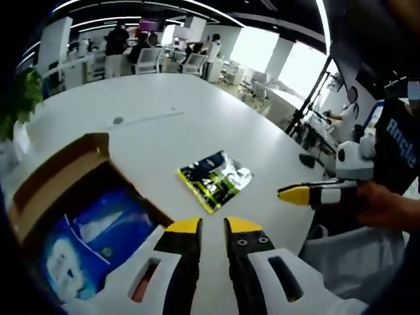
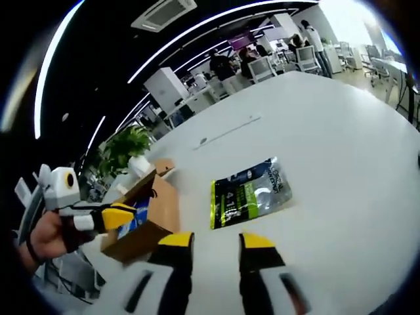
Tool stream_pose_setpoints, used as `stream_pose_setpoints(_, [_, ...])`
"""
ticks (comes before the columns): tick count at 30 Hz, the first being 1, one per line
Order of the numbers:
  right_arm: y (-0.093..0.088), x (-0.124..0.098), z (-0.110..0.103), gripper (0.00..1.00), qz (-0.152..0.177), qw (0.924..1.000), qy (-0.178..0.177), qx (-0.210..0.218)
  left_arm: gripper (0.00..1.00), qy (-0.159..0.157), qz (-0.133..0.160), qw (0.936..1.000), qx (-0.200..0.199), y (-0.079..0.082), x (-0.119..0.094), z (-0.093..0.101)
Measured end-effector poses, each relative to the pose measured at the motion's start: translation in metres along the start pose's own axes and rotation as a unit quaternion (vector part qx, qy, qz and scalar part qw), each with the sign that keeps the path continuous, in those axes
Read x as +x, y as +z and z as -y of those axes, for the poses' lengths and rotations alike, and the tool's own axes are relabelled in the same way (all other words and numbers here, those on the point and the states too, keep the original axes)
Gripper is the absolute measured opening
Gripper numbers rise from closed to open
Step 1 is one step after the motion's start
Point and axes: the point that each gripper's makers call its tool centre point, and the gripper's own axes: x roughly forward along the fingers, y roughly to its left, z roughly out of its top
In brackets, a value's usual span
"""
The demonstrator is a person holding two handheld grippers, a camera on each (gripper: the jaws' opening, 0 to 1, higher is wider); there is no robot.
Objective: Operate the shoe box by opening the lid, removing the specified soft item, and placing it in the target area until the item is outside and the box remains undamaged.
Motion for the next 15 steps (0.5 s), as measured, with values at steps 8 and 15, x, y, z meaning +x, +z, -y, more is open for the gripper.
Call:
stream_pose_setpoints(8, [-0.007, -0.008, -0.016, 0.27, 0.012, 0.9999, 0.010, 0.005, 0.14, 0.005, 0.024, 0.9995, -0.022, -0.001, -0.016, -0.001])
stream_pose_setpoints(15, [-0.014, -0.009, -0.039, 0.30, 0.014, 0.9992, 0.037, -0.009, 0.14, 0.006, 0.059, 0.9975, -0.038, 0.000, -0.032, -0.006])
